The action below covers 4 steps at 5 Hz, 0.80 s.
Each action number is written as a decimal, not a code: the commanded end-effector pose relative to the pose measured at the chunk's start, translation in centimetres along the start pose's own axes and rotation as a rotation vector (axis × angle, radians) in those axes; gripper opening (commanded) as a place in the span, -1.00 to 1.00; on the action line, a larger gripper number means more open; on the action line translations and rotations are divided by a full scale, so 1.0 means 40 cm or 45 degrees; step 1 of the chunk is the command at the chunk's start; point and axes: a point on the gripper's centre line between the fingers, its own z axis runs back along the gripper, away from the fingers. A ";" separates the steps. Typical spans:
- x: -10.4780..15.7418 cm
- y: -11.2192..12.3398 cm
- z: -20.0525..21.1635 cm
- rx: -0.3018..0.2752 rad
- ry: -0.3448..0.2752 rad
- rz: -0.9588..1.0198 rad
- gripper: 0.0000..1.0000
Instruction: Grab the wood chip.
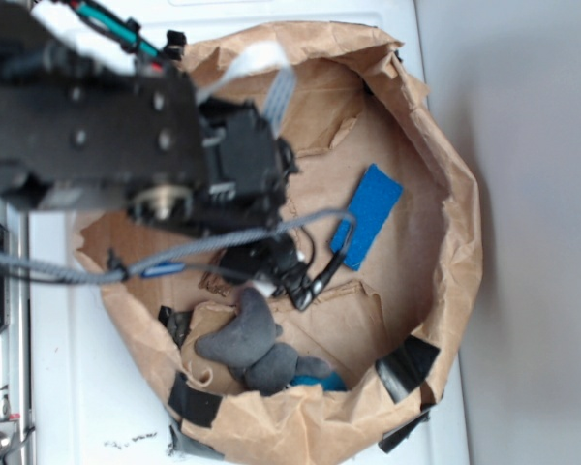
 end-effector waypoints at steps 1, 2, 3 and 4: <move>-0.034 -0.019 -0.082 0.075 -0.026 -0.078 1.00; -0.058 -0.029 -0.136 0.141 -0.026 -0.146 1.00; -0.049 -0.038 -0.137 0.158 0.009 -0.138 1.00; -0.032 -0.046 -0.126 0.154 0.015 -0.163 1.00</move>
